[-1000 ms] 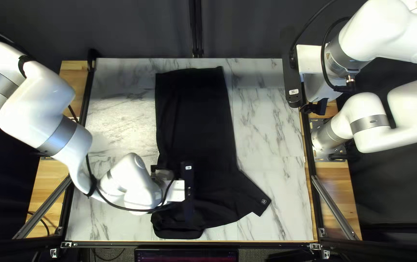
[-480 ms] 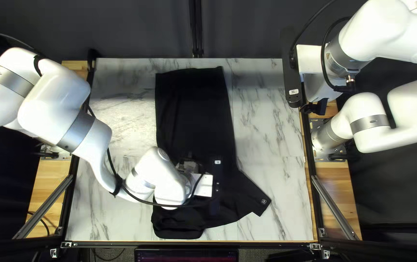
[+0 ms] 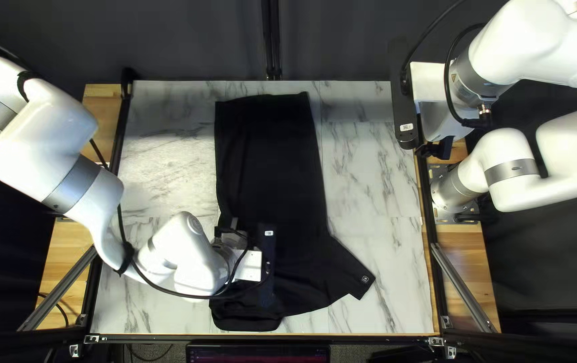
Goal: Fold t-shirt
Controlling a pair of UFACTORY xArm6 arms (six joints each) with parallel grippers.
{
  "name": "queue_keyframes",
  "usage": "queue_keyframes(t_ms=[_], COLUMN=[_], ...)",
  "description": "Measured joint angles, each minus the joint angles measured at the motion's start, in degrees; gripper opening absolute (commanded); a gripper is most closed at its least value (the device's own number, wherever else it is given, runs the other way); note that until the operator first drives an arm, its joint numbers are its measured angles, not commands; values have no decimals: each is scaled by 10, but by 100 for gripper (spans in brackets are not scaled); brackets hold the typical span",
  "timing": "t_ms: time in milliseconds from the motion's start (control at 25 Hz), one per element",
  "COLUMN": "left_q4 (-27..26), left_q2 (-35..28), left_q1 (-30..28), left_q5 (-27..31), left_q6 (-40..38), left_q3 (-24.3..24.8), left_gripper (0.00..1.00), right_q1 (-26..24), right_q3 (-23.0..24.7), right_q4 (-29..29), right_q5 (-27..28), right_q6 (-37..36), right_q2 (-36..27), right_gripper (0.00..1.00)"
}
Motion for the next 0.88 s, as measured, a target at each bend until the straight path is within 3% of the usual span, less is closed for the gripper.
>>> queue_keyframes(t_ms=[240, 360, 880], left_q4=[-25, -32, 33], left_q2=[65, 66, -129], left_q1=[-32, -42, -21], left_q5=[-3, -13, -16], left_q6=[32, 41, -35], left_q3=[-94, -95, 125], left_gripper=[100, 100, 100], right_q1=[0, 0, 0], right_q3=[0, 0, 0], right_q4=[0, 0, 0], right_q5=[0, 0, 0], right_q6=[0, 0, 0], right_q2=[0, 0, 0], right_gripper=[100, 100, 100])
